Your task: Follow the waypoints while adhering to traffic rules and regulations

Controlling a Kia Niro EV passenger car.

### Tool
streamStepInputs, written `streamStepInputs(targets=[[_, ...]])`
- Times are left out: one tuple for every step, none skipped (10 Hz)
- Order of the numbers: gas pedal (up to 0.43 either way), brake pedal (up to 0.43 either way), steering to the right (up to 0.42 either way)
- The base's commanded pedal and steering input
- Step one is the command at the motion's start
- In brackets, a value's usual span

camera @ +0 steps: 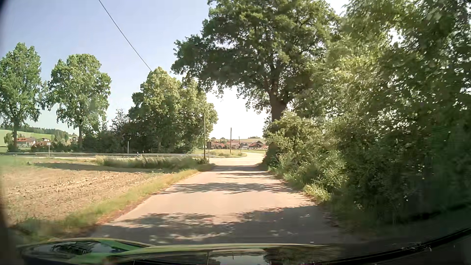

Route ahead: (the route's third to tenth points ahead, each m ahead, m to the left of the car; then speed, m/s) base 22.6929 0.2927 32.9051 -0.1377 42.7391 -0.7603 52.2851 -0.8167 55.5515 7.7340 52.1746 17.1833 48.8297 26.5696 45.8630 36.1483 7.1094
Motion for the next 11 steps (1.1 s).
streamStepInputs(targets=[[0.118, 0.0, -0.007], [0.118, 0.0, -0.01], [0.118, 0.0, -0.012], [0.118, 0.0, -0.015], [0.118, 0.0, -0.016], [0.118, 0.0, -0.017], [0.11, 0.0, -0.017], [0.079, 0.0, -0.017], [0.067, 0.0, -0.017], [0.047, 0.0, -0.017], [0.028, 0.0, -0.017]])
